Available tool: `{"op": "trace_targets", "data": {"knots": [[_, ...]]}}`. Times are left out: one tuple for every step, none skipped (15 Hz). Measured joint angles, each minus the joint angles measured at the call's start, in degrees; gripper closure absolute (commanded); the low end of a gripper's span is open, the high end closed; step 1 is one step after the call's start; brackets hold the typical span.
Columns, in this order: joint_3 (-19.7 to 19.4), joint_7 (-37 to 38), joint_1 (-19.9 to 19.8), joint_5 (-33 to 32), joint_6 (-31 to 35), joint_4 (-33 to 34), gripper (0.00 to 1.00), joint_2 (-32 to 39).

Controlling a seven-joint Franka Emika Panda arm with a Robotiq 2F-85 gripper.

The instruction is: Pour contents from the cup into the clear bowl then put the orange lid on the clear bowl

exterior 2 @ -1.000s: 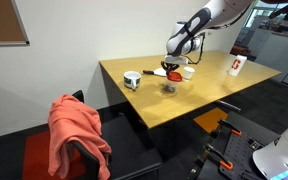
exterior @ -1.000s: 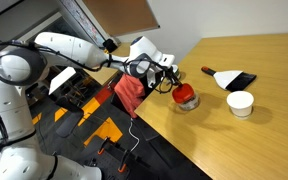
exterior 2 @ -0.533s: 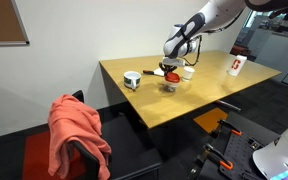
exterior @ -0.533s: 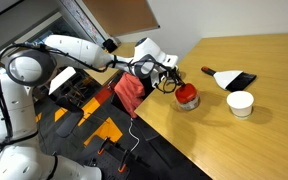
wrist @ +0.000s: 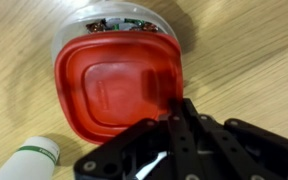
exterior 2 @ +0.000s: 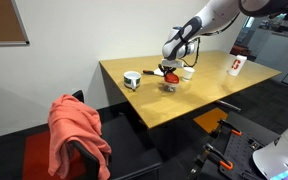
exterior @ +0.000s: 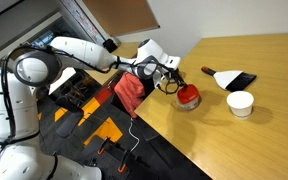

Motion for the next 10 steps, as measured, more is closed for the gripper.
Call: {"op": "trace_targets", "data": {"knots": [[0.0, 0.0, 0.0, 0.0, 0.0, 0.1, 0.98, 0.0], [0.0, 0.0, 0.0, 0.0, 0.0, 0.1, 0.98, 0.0], [0.0, 0.0, 0.0, 0.0, 0.0, 0.1, 0.98, 0.0], [0.0, 0.0, 0.0, 0.0, -0.1, 0.1, 0.98, 0.0], [0.0, 0.0, 0.0, 0.0, -0.2, 0.1, 0.98, 0.0], [0.0, 0.0, 0.0, 0.0, -0.5, 0.1, 0.98, 0.0], [0.0, 0.0, 0.0, 0.0, -1.0, 0.2, 0.98, 0.0], [-0.1, 0.0, 0.0, 0.0, -1.5, 0.2, 0.98, -0.1], [-0.1, 0.0, 0.0, 0.0, -2.2, 0.3, 0.98, -0.1], [-0.1, 0.0, 0.0, 0.0, -3.0, 0.3, 0.98, -0.2]]}}
